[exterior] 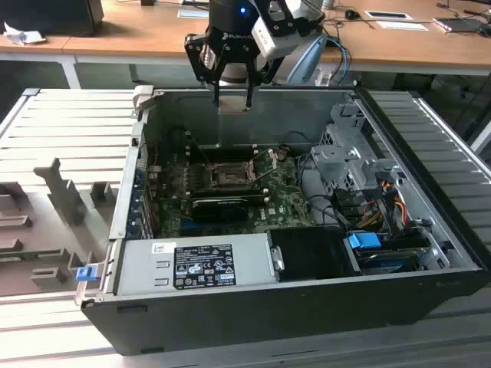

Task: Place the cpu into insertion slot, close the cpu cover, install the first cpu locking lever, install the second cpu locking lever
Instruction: 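Place the cpu into insertion slot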

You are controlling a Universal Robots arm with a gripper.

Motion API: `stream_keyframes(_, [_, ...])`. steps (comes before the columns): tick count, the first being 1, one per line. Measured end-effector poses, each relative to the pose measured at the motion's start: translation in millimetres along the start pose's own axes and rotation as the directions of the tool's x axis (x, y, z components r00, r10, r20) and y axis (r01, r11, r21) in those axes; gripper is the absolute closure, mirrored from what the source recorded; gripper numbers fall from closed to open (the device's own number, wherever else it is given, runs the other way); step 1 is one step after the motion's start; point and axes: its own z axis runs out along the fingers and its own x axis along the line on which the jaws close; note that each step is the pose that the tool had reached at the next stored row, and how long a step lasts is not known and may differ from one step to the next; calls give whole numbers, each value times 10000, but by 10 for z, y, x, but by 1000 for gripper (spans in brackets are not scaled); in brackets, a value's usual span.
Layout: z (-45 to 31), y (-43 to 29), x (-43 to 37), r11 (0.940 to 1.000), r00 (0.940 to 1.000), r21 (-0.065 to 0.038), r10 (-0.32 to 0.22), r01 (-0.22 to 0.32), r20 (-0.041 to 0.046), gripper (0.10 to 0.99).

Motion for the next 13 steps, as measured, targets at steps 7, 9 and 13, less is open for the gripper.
stream_keyframes(7, [2,0,1,9988,9988,-10,495,-495,44,561])
stream_keyframes(9, [3,0,1,9981,9981,-14,615,-615,55,561])
stream_keyframes(13, [14,-1,1,9967,9967,-19,808,-808,69,561])
